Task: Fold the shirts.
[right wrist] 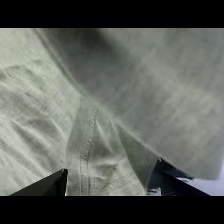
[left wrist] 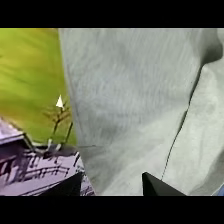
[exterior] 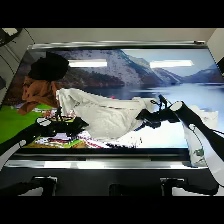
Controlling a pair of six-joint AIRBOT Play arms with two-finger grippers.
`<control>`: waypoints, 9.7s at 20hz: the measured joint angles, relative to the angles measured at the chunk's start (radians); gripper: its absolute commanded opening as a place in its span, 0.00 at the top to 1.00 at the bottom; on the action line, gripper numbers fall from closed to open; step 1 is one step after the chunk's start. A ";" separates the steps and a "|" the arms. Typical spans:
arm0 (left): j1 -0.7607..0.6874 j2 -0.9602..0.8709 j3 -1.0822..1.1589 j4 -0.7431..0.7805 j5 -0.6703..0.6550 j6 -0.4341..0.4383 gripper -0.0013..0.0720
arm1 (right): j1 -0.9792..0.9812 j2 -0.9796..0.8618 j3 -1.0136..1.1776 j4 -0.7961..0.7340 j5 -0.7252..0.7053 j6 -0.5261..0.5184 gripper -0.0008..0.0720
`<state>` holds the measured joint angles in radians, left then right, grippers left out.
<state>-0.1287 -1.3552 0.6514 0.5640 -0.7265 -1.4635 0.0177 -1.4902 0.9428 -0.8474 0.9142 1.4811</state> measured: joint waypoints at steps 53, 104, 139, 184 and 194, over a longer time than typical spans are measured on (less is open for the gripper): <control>0.273 0.192 0.473 0.256 0.040 0.204 0.95 | 0.096 0.289 0.168 -0.749 0.276 0.397 0.93; 0.269 0.328 1.316 0.276 -0.154 0.103 0.95 | -0.193 0.586 0.867 -0.405 -0.035 0.066 0.93; 0.195 -0.252 0.758 0.367 0.125 -0.047 0.95 | -0.201 -0.249 0.663 -0.195 -0.109 0.200 0.93; 0.393 0.127 0.200 0.593 -0.736 -0.003 0.36 | -0.472 0.023 0.377 -0.552 0.646 0.123 0.31; 0.396 0.229 -0.115 0.494 -0.655 0.043 0.46 | -0.494 0.046 0.327 -0.546 0.625 0.116 0.30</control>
<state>0.2672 -1.1263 0.5362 1.0584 -1.3811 -1.4200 -0.4759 -1.4445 1.2697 -1.3933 1.5394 1.5967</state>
